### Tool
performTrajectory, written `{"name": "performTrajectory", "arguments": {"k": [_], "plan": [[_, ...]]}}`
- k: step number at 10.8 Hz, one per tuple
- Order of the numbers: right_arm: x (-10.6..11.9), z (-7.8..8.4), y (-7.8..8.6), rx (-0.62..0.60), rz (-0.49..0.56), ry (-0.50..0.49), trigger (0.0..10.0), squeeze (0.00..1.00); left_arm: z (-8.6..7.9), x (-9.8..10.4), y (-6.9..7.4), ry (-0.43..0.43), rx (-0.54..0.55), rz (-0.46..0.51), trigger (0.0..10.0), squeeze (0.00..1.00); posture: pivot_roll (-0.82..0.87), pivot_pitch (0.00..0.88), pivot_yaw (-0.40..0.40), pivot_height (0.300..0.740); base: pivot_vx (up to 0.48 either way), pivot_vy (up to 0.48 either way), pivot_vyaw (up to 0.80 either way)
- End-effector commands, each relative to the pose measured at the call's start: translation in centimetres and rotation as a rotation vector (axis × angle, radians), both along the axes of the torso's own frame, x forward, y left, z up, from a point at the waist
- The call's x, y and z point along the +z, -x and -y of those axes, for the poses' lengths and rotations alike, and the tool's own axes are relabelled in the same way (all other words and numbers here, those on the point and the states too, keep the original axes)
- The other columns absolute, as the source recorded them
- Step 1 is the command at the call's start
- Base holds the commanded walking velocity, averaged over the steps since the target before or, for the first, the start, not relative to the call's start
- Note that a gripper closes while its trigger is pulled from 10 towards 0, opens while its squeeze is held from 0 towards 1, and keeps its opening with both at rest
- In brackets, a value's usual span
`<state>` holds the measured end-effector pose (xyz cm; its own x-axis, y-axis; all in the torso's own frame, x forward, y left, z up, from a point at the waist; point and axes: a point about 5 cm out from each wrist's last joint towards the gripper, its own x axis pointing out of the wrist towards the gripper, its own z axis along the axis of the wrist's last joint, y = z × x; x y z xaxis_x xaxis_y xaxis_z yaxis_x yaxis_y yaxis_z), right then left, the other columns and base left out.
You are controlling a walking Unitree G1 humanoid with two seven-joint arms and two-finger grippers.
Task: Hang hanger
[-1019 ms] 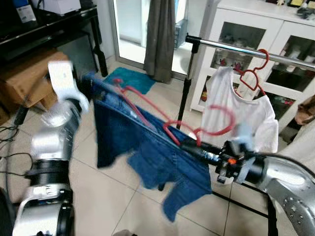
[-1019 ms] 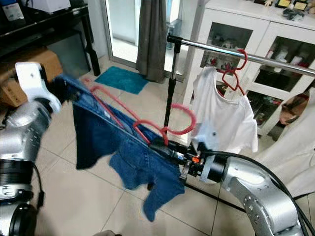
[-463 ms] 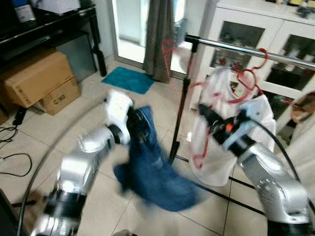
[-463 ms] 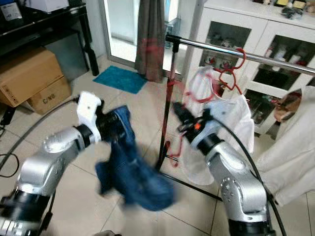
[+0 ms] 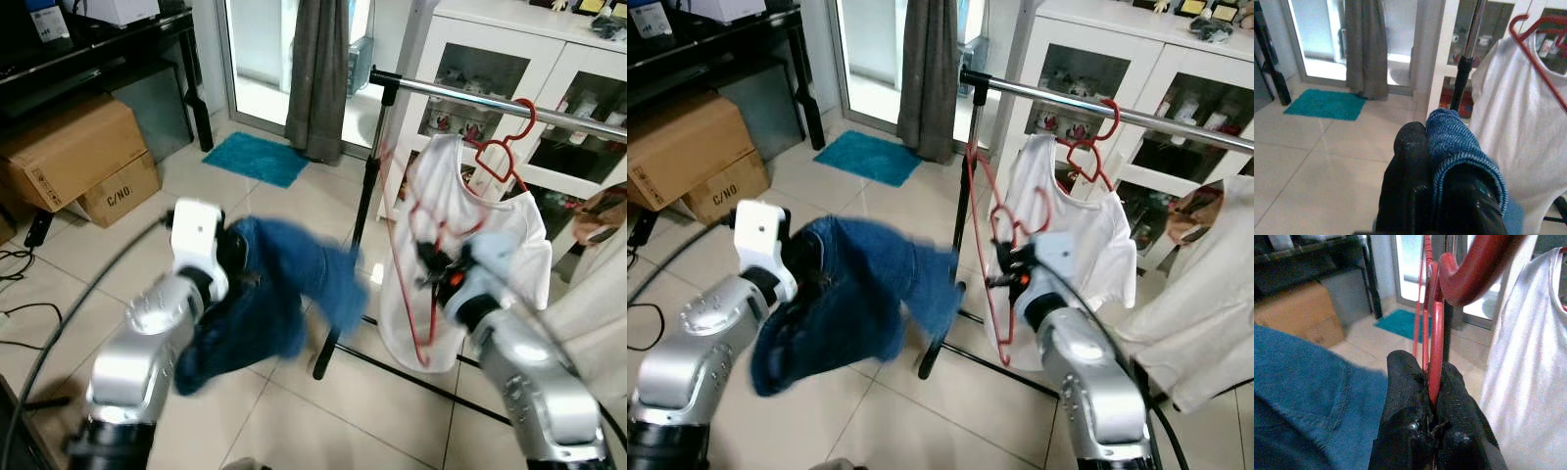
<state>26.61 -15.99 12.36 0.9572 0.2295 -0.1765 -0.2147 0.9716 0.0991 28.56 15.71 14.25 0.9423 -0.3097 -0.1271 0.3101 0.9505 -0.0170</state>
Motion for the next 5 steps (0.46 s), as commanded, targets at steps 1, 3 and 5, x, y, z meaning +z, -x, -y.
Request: {"name": "performTrajectory", "arguments": {"k": [1, 3, 5], "plan": [[-0.4, 0.7, 0.2, -0.045, -0.022, 0.010, 10.0, 0.00, 0.9, 0.8, 0.1, -0.003, -0.016, 0.036, 10.0, 0.00, -0.03, 0.000, -0.038, 0.740, 0.000, 0.000, -0.76], [0.0, 0.7, 0.3, -0.059, -0.005, -0.023, 10.0, 0.00, 1.7, 0.5, 0.3, 0.011, -0.020, 0.025, 10.0, 0.00, -0.04, 0.000, -0.032, 0.740, 0.000, 0.000, -0.76], [0.4, 0.5, 0.4, -0.051, 0.008, -0.049, 10.0, 0.00, 2.5, 0.4, 0.6, 0.024, -0.050, 0.022, 10.0, 0.00, -0.04, 0.000, -0.038, 0.740, 0.000, 0.000, -0.77]]}}
